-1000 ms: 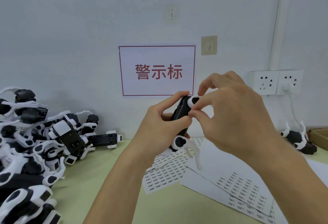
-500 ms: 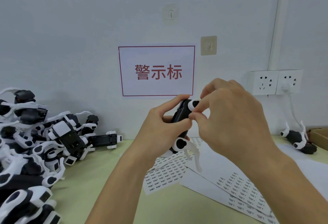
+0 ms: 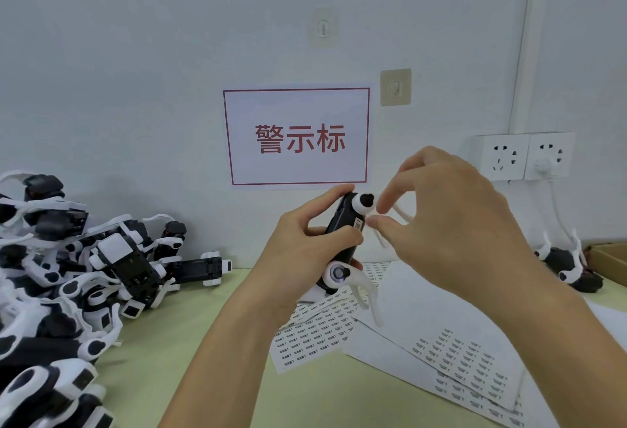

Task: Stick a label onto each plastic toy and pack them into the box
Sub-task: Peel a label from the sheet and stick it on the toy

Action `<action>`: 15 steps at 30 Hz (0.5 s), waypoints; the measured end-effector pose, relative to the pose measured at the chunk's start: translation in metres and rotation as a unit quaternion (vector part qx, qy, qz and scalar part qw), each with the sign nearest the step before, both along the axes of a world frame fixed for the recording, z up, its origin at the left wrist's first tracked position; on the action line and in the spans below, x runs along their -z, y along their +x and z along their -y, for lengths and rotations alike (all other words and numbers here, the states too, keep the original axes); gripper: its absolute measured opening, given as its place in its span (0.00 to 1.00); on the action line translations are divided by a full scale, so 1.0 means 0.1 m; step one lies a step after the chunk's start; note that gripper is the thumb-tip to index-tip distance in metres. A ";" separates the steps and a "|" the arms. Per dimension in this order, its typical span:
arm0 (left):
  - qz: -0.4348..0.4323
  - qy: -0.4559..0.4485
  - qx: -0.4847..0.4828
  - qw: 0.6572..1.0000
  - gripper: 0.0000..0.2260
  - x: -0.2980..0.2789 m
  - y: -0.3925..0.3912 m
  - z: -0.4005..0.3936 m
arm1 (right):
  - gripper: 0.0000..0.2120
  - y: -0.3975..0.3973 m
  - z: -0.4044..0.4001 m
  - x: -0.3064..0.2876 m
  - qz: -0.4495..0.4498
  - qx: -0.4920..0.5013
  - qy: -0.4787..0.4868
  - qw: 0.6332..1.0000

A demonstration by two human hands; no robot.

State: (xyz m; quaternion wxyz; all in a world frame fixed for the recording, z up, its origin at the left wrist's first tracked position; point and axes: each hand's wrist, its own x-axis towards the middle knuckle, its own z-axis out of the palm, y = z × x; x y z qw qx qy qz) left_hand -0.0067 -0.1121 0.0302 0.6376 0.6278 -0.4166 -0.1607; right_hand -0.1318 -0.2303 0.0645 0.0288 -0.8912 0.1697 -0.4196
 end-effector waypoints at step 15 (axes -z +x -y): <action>-0.209 -0.098 0.037 0.972 0.13 0.01 0.07 0.04 | 0.27 -0.01 -0.03 0.04 -0.128 -0.149 -0.018 0.980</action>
